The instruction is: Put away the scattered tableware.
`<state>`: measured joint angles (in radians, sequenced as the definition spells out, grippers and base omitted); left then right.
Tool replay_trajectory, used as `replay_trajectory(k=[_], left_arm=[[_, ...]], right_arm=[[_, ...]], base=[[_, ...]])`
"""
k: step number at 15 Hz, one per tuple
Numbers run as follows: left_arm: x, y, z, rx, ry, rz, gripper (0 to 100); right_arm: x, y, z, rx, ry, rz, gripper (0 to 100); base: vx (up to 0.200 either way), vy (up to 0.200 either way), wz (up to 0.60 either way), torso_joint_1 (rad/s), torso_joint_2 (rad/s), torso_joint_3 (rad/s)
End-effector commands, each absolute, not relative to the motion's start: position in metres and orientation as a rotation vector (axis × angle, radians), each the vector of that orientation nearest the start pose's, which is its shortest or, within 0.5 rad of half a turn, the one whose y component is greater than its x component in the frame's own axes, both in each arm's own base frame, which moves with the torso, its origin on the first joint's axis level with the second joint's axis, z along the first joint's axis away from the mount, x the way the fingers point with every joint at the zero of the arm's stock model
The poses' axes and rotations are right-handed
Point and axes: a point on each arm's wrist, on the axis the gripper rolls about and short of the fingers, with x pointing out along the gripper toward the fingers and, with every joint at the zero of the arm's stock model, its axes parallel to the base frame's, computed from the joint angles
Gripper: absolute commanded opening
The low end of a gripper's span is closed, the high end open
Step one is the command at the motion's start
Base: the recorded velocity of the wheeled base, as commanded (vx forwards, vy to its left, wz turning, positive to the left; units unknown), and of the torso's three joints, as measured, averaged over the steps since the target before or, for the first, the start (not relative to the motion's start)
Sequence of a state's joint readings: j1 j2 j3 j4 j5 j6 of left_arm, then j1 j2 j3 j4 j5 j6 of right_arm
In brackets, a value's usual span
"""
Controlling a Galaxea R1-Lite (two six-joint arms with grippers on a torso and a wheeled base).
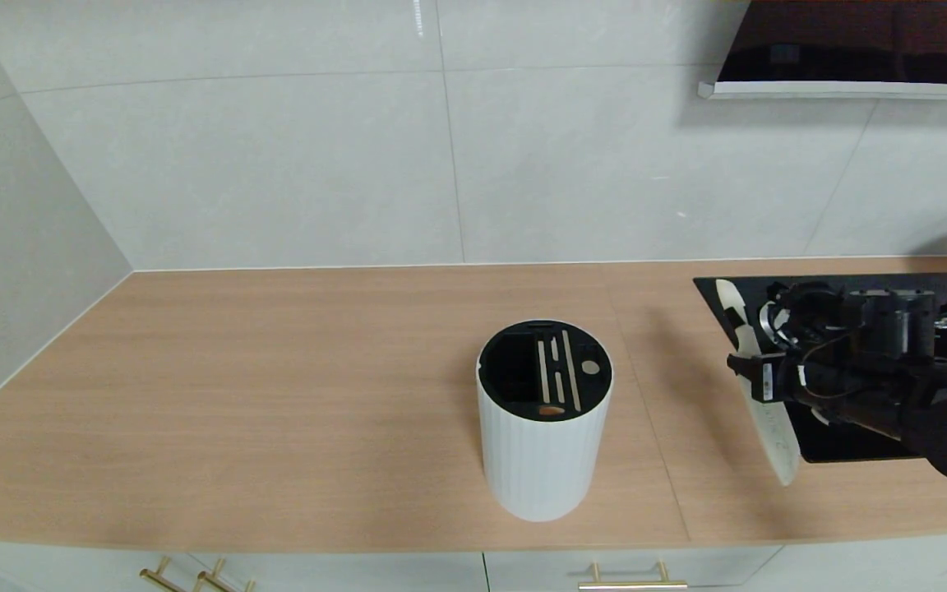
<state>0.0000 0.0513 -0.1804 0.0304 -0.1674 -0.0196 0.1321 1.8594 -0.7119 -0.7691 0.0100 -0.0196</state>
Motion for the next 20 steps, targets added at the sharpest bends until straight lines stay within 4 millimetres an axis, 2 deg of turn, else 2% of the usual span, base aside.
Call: replay_trajectory(k=[1,3,5,6,7,10,12,14,20], left_arm=[[-0.006,-0.008,0.196,-0.036,0.046,-0.357,100],[0.049,-0.010,0.246,-0.058,0.149,-0.421,100],[0.106,-0.018,0.277,-0.083,0.216,-0.496,100],[0.122,-0.025,0.282,-0.116,0.237,-0.530,100],[0.158,-0.050,0.290,-0.266,0.260,-0.636,100],[0.214,-0.100,0.275,-0.470,0.247,-0.762,100],[0.229,-0.126,0.263,-0.534,0.267,-0.760,100],[0.233,-0.153,0.251,-0.550,0.290,-0.742,100],[0.234,-0.202,0.231,-0.543,0.288,-0.816,100]], right_arm=[[0.297,0.056,0.174,-0.043,0.240,0.181,0],[0.297,0.067,0.209,-0.042,0.179,0.201,0],[0.298,0.087,0.239,-0.024,0.121,0.259,0],[0.296,0.095,0.242,-0.009,0.123,0.280,0],[0.284,0.116,0.249,0.011,0.115,0.295,0],[0.241,0.143,0.260,0.032,0.086,0.364,0],[0.220,0.154,0.264,0.025,0.102,0.432,0],[0.209,0.159,0.259,0.034,0.143,0.469,0],[0.186,0.184,0.249,0.023,0.182,0.577,0]], base=[[0.000,0.000,0.00,0.000,0.00,0.000],[0.000,0.000,0.00,0.000,0.00,0.000],[0.000,0.000,0.00,0.000,0.00,0.000],[0.000,0.000,0.00,0.000,0.00,0.000],[0.000,0.000,0.00,0.000,0.00,0.000],[0.000,0.000,0.00,0.000,0.00,0.000],[0.000,0.000,0.00,0.000,0.00,0.000],[0.000,0.000,0.00,0.000,0.00,0.000],[0.000,0.000,0.00,0.000,0.00,0.000]])
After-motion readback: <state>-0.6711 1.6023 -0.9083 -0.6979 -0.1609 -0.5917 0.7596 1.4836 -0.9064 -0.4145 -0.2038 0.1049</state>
